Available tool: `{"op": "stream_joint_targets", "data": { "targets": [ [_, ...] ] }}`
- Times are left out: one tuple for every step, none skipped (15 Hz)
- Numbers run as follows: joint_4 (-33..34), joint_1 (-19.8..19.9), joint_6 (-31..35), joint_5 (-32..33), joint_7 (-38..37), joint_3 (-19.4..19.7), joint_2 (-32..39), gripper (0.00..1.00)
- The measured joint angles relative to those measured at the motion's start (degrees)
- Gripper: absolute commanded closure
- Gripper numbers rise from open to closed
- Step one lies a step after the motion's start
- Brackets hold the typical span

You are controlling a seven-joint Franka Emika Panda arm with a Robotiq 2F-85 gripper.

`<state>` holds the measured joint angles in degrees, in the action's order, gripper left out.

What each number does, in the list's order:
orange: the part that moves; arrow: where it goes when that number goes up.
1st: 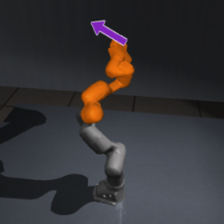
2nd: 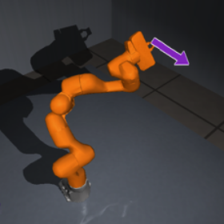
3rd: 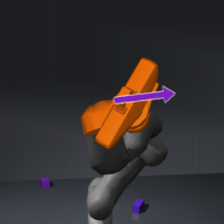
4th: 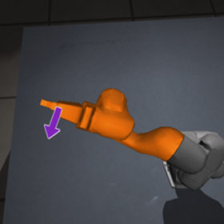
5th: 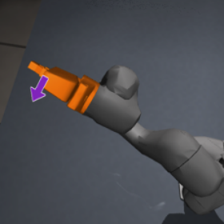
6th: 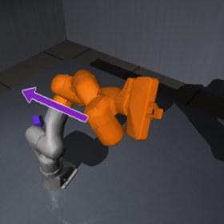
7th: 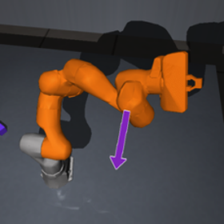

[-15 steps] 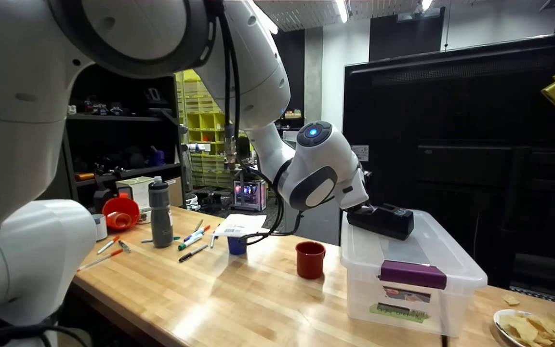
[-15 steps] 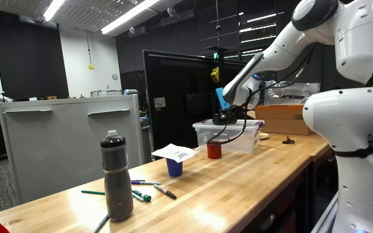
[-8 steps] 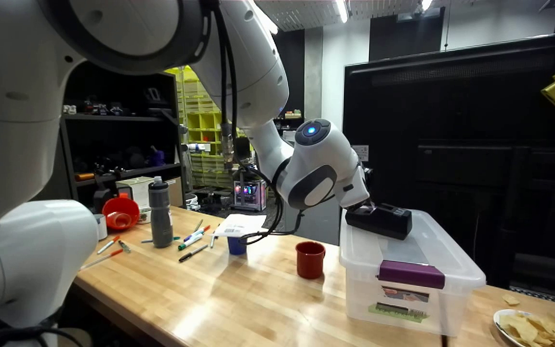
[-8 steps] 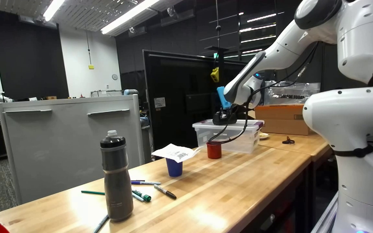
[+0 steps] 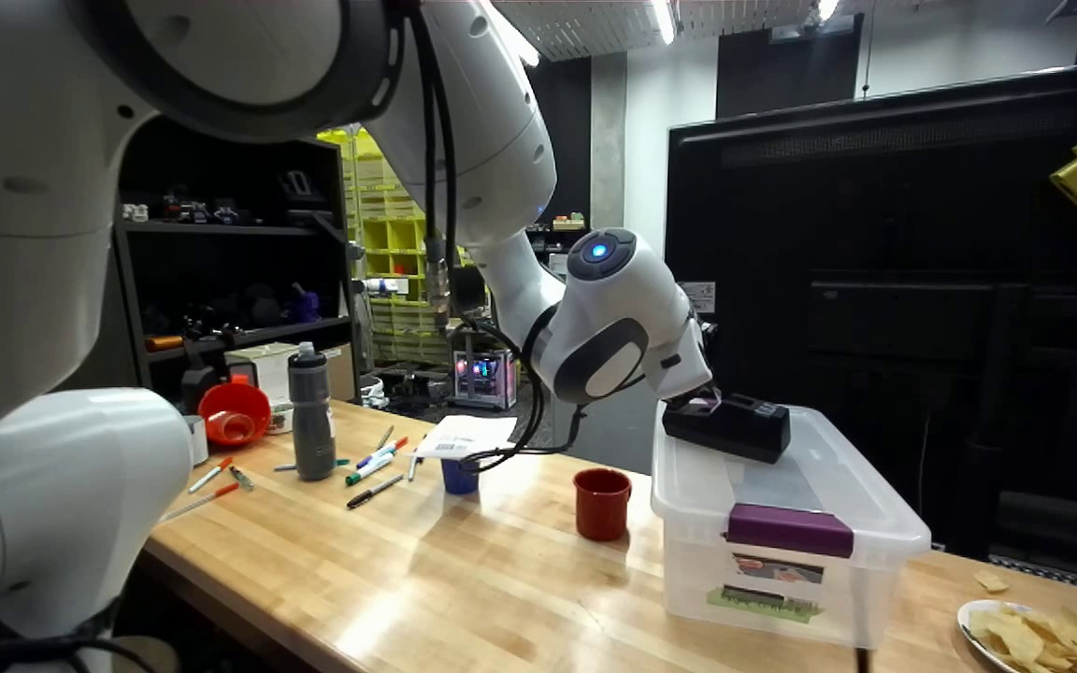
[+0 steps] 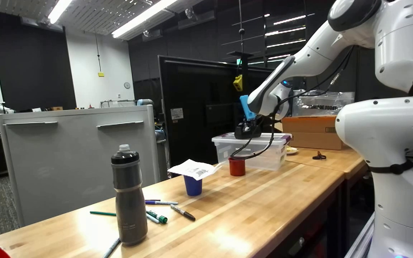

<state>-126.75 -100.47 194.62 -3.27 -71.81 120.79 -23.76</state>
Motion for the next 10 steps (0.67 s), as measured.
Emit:
{"op": "stream_joint_targets", "data": {
  "targets": [
    [-0.1, 0.01, 0.05, 0.0, 0.2, -0.18, 0.01, 1.0],
    [-0.18, 0.01, 0.08, 0.0, 0.37, -0.34, 0.03, 1.0],
    [-0.24, 0.03, 0.13, 0.0, 0.51, -0.49, 0.03, 1.0],
    [-0.32, 0.09, 0.21, 0.0, 0.63, -0.65, 0.04, 1.0],
    [-0.41, 0.19, 0.37, 0.0, 0.69, -0.84, 0.04, 1.0],
    [-0.55, 0.49, 0.59, 0.0, 0.7, -1.16, 0.05, 1.0],
    [-0.72, 0.96, 0.83, 0.0, 0.71, -1.59, 0.05, 1.0],
    [-0.87, 1.54, 0.93, 0.0, 0.71, -2.09, 0.05, 1.0],
    [-1.03, 2.21, 0.97, 0.0, 0.71, -2.65, 0.05, 1.0],
    [-1.24, 2.92, 1.01, 0.0, 0.71, -3.24, 0.05, 1.0]
  ]
}}
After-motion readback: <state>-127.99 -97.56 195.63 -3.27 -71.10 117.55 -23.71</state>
